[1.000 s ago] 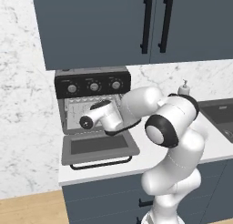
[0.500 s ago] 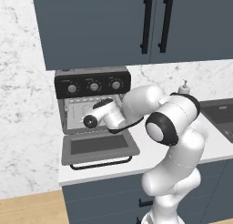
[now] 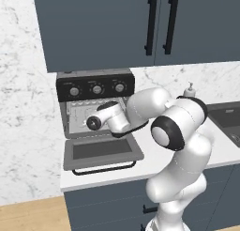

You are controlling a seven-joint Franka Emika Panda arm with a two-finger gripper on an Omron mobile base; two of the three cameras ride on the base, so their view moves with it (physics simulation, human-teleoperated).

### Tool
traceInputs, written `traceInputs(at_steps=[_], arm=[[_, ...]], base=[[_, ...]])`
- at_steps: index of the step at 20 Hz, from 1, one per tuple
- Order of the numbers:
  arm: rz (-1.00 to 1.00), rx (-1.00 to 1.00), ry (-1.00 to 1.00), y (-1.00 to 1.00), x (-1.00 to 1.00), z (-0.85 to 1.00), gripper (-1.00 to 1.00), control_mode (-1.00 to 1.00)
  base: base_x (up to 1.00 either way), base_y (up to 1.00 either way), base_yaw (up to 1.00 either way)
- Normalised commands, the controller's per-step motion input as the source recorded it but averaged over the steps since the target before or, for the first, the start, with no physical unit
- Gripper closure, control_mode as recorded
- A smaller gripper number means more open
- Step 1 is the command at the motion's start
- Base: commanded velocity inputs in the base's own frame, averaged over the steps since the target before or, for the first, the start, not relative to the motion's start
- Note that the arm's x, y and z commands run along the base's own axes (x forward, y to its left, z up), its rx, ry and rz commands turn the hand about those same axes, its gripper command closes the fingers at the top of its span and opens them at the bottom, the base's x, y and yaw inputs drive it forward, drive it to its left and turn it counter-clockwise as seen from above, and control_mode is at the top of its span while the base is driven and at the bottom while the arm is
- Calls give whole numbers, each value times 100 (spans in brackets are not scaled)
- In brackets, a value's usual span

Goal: Pick up the kebab skewer and baguette bread, and place them inside the toaster oven. Close the toaster oven door and start by setting the timer.

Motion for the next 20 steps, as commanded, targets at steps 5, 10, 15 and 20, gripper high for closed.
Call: traceInputs(at_steps=[5, 10, 15, 20], arm=[[0, 11, 2, -4, -26, 0, 100, -100], [0, 8, 0, -4, -37, 3, 100, -100], [-1, 11, 8, -9, -45, 33, 100, -100], [-3, 14, 11, -4, -56, 25, 100, -100]], base=[[0, 0, 0], [0, 0, 0], [0, 0, 0], [0, 0, 0]])
